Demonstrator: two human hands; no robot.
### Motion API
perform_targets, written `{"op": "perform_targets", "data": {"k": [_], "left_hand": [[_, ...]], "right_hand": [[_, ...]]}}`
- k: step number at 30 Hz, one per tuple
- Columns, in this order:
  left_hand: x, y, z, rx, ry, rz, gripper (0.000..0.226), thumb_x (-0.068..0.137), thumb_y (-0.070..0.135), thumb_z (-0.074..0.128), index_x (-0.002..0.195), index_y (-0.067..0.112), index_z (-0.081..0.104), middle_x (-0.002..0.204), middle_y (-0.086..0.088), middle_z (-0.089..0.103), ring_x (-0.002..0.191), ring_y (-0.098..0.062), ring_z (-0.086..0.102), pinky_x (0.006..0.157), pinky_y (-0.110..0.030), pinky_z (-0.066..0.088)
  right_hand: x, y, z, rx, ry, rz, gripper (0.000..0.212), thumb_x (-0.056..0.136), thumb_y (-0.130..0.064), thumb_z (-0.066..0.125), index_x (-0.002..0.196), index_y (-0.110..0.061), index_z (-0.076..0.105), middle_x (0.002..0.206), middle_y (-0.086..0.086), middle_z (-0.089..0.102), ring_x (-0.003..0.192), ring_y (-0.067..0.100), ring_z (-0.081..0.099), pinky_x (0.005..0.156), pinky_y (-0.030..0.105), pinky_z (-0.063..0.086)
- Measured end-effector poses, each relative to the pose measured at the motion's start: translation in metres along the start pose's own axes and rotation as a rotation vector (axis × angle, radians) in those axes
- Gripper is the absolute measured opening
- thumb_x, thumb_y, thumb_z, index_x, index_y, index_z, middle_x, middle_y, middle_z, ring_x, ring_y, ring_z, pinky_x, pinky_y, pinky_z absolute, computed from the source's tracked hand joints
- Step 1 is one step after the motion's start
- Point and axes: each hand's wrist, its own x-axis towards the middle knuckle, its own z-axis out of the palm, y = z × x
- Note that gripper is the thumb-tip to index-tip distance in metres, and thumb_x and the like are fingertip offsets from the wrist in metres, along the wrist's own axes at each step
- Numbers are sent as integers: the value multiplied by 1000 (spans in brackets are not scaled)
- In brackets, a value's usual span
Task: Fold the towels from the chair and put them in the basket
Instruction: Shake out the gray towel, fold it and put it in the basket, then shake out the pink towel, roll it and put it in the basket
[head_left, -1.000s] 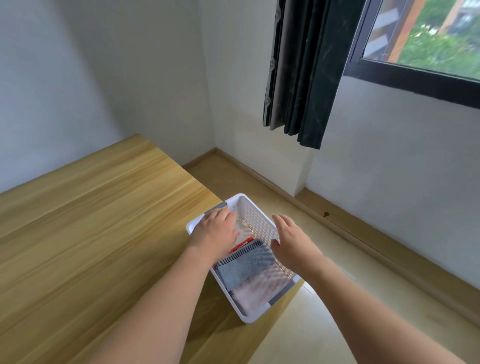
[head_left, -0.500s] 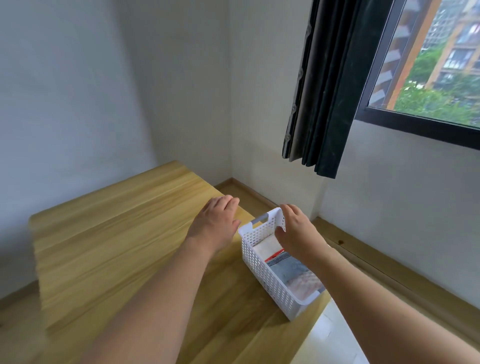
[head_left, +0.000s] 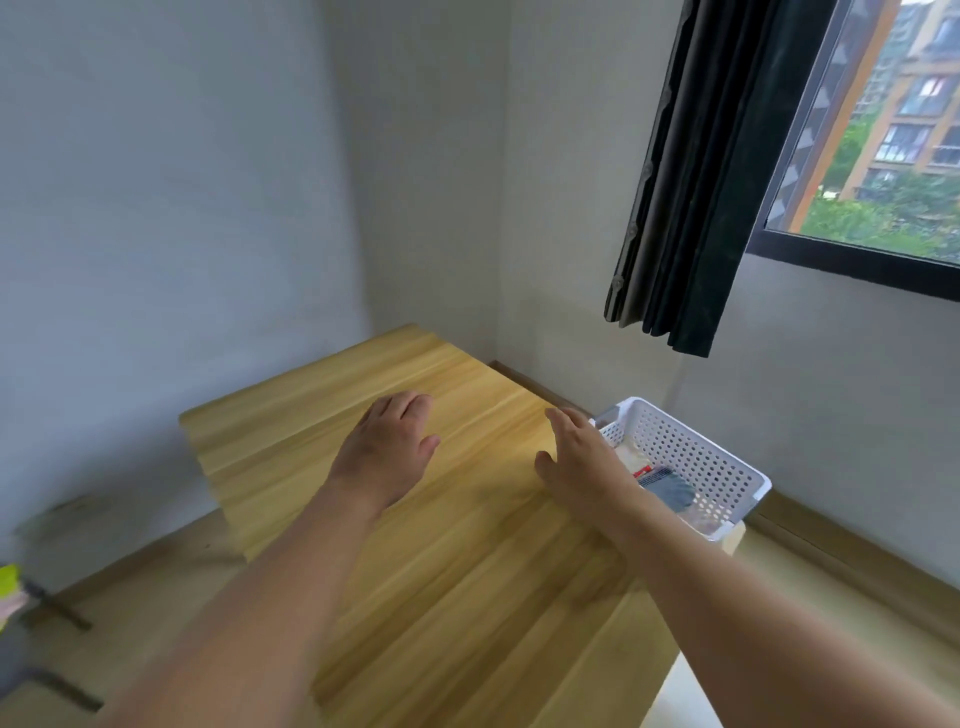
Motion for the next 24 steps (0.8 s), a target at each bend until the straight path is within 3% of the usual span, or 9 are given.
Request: {"op": "perform_targets", "data": {"k": [8,14,19,24], "left_hand": [[-65,-107,-42,-7,43,0,50,97,36,46,141,13,40,145,-2,41,134,-21,35,111,-32,28],[-116,-228,-85,-55,56,60,46,98,34,45,138,11,42,144,-1,41,134,-18,35,111,-31,30],[-155,-335,-110,-65,0,-4,47,97,35,45,139,14,42,143,0,41,135,-19,35,111,-34,32],[-177,-427,-121,-63,20,-144,46,97,32,45,138,12,43,144,-1,42,134,-22,36,111,-38,34]], "right_hand": [[-14,-121,65,-15,-15,-42,61,94,-17,46,150,-9,23,156,3,24,142,20,25,111,29,26],[-28,-248,141,79,-2,20,58,94,-20,46,149,-12,28,154,0,27,138,21,33,106,30,31],[-37,-325,192,146,-62,131,57,94,-19,45,148,-12,28,155,1,26,137,22,34,104,32,33],[-16,-397,233,143,-72,57,56,94,-19,45,147,-11,29,153,2,29,137,21,33,104,30,31]]}}
